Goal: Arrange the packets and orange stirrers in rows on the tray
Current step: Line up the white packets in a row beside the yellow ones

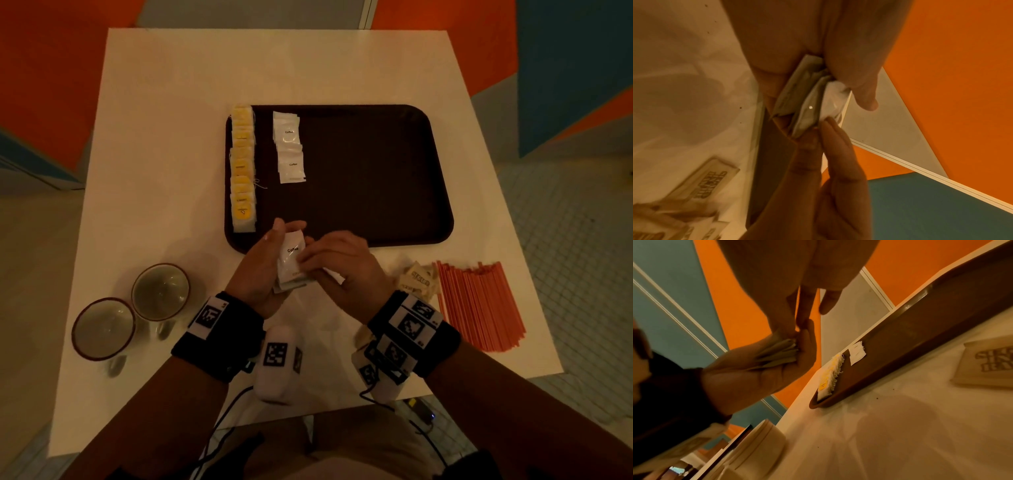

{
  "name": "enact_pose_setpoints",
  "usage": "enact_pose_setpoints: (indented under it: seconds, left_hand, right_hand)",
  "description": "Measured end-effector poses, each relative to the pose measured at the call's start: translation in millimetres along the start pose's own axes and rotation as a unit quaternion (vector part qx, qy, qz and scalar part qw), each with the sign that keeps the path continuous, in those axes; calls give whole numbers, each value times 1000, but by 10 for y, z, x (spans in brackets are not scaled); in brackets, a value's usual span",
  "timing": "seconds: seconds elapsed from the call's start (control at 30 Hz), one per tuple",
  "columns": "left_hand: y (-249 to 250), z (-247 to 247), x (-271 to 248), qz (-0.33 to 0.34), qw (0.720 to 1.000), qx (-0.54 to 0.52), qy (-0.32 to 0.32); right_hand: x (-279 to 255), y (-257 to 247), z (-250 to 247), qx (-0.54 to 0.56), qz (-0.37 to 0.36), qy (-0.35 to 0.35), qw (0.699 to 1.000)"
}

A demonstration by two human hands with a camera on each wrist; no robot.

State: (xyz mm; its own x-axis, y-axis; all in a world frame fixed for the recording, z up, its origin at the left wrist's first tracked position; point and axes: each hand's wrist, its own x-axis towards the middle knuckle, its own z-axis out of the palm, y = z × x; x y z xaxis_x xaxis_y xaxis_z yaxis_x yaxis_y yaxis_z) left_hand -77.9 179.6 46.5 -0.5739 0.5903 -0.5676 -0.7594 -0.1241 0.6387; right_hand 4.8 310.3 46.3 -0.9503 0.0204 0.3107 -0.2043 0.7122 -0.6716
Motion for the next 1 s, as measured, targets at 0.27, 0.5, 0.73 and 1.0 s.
enact_pose_setpoints:
  seconds: [0.27,0.5,0.73,1.0]
  left_hand:
    - [-94,90,-14,-25,997,75,4]
    - [-84,54,110,24,995,87,40]
    - [137,52,389,96,989,112,25]
    - [259,89,674,187,956,228,0]
  right_hand:
    - [97,-68,88,-121,91,-224,963]
    - [168,-9,63,-59,133,-259,955]
    - [375,130,182,415,393,-86,816]
    - [729,239,266,427,369,-34,824]
